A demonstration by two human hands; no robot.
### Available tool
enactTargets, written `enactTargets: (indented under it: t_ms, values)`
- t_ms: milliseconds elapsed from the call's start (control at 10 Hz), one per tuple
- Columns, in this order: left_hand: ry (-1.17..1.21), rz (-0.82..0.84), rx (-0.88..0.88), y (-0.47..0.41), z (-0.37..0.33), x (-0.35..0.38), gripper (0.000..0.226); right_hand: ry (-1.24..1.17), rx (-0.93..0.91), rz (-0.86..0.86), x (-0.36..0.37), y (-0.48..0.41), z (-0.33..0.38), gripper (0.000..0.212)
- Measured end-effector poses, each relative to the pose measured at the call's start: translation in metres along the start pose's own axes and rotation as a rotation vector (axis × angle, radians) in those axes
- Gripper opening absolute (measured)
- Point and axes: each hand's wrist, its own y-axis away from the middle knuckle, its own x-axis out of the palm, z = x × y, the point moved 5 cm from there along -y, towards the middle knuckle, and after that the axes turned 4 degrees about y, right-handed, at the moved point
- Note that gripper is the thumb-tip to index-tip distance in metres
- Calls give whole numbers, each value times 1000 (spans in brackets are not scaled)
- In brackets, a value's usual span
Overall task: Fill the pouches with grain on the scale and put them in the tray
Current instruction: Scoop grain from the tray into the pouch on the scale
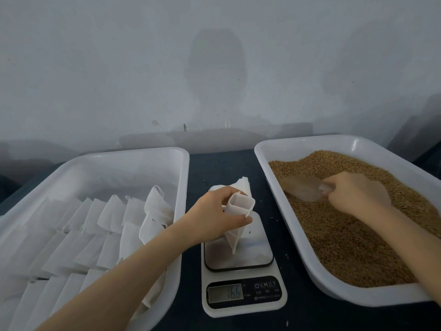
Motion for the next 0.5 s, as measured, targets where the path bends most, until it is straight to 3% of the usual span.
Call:
enactTargets:
  t_ms: [200,500]
  values:
    - [2,-5,1,0,0,0,50,-79,-35,-20,-5,1,-6,22]
    - [11,-14,-2,1,0,0,49,56,40,-52,-14,5,-12,20]
